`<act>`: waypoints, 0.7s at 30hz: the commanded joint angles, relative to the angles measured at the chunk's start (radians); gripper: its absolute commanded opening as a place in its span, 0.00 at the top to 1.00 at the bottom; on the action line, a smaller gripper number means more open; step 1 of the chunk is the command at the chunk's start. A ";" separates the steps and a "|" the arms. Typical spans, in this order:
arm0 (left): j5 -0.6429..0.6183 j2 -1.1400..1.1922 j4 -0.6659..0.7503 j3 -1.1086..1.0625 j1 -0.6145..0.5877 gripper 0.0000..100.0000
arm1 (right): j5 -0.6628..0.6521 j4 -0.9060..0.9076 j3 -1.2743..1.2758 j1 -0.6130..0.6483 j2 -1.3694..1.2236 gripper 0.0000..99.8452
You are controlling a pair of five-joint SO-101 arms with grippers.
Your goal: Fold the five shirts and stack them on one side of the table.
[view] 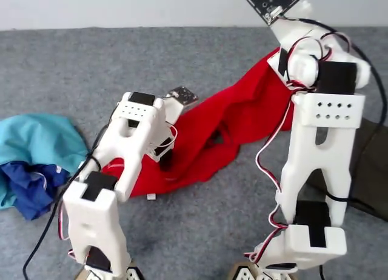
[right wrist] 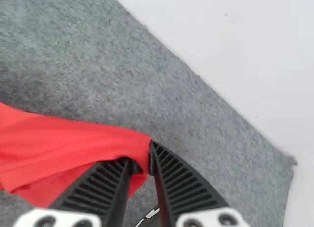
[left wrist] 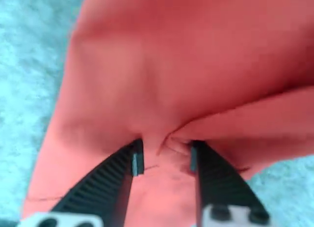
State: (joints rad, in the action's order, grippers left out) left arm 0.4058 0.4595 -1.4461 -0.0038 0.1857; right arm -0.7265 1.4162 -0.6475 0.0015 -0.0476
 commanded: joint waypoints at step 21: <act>0.006 0.075 -0.095 0.038 0.140 0.91 | -0.005 -0.018 -0.032 -0.005 0.047 0.99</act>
State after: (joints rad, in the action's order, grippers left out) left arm 0.4058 0.5378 -1.5305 0.0391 0.3222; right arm -0.7265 1.4162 -0.6475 0.0000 -0.0476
